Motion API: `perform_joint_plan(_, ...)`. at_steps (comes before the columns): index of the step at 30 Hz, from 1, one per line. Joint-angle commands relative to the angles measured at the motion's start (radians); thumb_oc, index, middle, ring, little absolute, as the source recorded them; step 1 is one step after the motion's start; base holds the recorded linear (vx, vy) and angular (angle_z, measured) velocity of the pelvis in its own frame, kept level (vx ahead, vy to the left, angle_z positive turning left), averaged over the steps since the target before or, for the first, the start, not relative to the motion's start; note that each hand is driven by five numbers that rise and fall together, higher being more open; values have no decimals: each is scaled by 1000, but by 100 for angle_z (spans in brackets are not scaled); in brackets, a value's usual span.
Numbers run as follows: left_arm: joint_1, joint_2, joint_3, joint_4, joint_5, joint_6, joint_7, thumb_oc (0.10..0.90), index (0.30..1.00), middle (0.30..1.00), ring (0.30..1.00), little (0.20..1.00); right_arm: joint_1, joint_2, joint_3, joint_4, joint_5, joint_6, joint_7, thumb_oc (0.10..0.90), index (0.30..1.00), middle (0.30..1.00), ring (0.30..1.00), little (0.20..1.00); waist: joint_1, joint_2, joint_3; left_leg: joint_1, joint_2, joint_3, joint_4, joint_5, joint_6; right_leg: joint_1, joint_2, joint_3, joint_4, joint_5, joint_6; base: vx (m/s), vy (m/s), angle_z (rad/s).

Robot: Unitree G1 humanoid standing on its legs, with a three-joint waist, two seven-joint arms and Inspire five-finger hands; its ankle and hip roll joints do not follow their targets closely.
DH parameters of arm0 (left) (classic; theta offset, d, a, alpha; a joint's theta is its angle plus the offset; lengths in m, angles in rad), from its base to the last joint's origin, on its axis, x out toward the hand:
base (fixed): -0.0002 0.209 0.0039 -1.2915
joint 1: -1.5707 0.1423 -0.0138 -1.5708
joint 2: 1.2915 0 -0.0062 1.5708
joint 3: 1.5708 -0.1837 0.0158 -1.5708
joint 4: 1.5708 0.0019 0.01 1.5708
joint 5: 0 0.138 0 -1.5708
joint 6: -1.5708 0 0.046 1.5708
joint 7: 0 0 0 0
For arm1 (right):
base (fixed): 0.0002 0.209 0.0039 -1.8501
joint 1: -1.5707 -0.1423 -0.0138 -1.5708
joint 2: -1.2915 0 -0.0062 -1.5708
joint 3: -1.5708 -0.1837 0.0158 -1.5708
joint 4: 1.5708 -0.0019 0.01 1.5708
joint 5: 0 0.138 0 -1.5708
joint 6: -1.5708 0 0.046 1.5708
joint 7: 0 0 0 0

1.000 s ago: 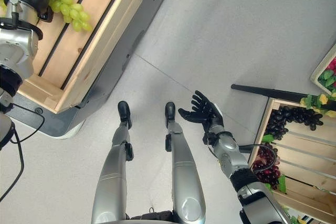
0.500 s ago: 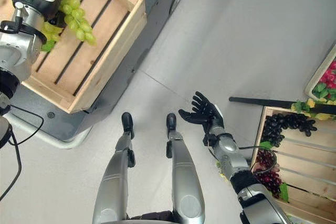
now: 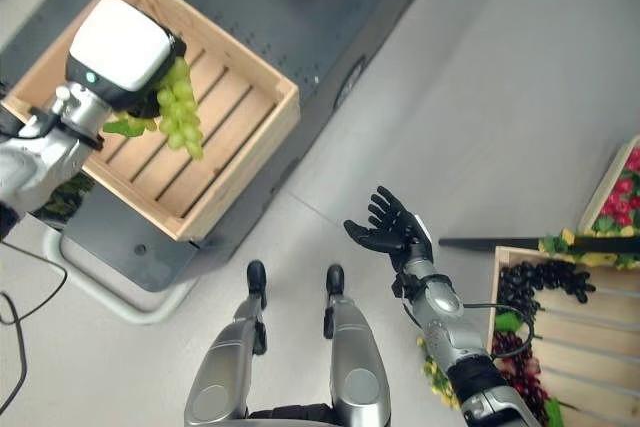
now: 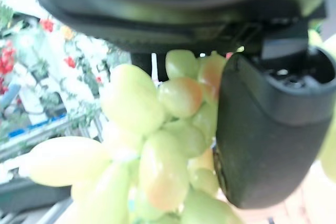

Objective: Pick up the fruits from the basket on one side to the basket on the other side

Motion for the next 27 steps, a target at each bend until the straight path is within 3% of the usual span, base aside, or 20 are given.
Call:
perform_joint_plan(1, 18, 19, 183, -5, 10, 0, 123, 400, 300, 300, 300, 300, 27, -87, -57, -107, -30, -35, 78, 800, 900, 900, 900, 900, -13, 34, -198, 70, -56, 8, 68, -150, 7, 79, -34, 14, -103, 87, -14, 132, -16, 6)
perform_joint_plan(3, 88, 22, 231, -35, -28, -47, 131, 400, 300, 300, 300, 300, 28, -109, -61, -153, -25, -18, 93, 800, 900, 900, 900, 900, -10, 43, -249, 113, -54, 4, 40, -145, 3, 121, -35, 17, -126, 90, -12, 148, -38, 1)
perform_joint_plan(7, 201, -28, 348, -63, -235, -155, 80, 400, 300, 300, 300, 300, 43, -97, -65, -189, -11, 1, 103, 800, 900, 900, 900, 900, 0, 45, -331, 172, -47, -6, -18, -126, -4, 178, -33, 22, -168, 101, -6, 144, -73, -1)
perform_joint_plan(9, 259, -73, 432, -86, -352, -220, 16, 400, 300, 300, 300, 300, 58, -82, -69, -203, -28, 8, 103, 800, 900, 900, 900, 900, 4, 44, -368, 195, -43, -8, -43, -116, -7, 203, -33, 23, -190, 106, -3, 121, -91, 0)
perform_joint_plan(10, 297, -124, 501, -111, -480, -264, -51, 400, 300, 300, 300, 300, 65, -68, -76, -215, -34, 19, 103, 800, 900, 900, 900, 900, 8, 42, -394, 208, -40, -14, -61, -111, -8, 223, -32, 25, -209, 110, -2, 81, -92, 3)
perform_joint_plan(11, 308, -142, 522, -120, -501, -263, -81, 400, 300, 300, 300, 300, 66, -61, -77, -217, -40, 23, 102, 800, 900, 900, 900, 900, 9, 42, -403, 211, -39, -16, -64, -111, -9, 228, -31, 25, -214, 110, -2, 94, -134, 2)
perform_joint_plan(12, 328, -191, 572, -145, -641, -281, -164, 400, 300, 300, 300, 300, 66, -47, -81, -224, -47, 29, 100, 800, 900, 900, 900, 900, 11, 41, -424, 218, -36, -23, -72, -110, -10, 241, -29, 26, -224, 110, -2, 68, -106, 4)
perform_joint_plan(16, 349, -309, 641, -208, -852, -274, -305, 400, 300, 300, 300, 300, 53, -13, -85, -241, -68, 37, 99, 800, 900, 900, 900, 900, 10, 39, -459, 222, -31, -35, -74, -114, -11, 262, -18, 28, -231, 100, -8, 41, -98, 10)
perform_joint_plan(21, 319, -392, 647, -224, -1082, -254, -432, 400, 300, 300, 300, 300, 15, -7, -79, -271, -81, 31, 99, 800, 900, 900, 900, 900, 6, 38, -483, 217, -25, -47, -74, -109, -15, 272, 0, 32, -221, 79, -20, 0, -105, 3)
perform_joint_plan(25, 284, -440, 624, -191, -1268, -218, -554, 400, 300, 300, 300, 300, -52, -40, -68, -271, -70, 74, 120, 800, 900, 900, 900, 900, -11, 31, -489, 246, -22, -42, -58, -120, -20, 274, 21, 77, -219, 74, -37, 4, -16, -7)
perform_joint_plan(26, 282, -445, 619, -185, -1301, -212, -563, 400, 300, 300, 300, 300, -75, -51, -61, -264, -63, 88, 133, 800, 900, 900, 900, 900, -11, 22, -485, 242, -33, -50, -12, -140, -19, 271, 19, 94, -220, 81, -40, 8, 8, -26)
perform_joint_plan(27, 297, -447, 618, -197, -1334, -204, -573, 400, 300, 300, 300, 300, -109, -63, -43, -253, -43, 102, 154, 800, 900, 900, 900, 900, 4, 8, -475, 210, -66, -106, 76, -174, -10, 267, 17, 129, -217, 94, -44, 16, 9, -39)
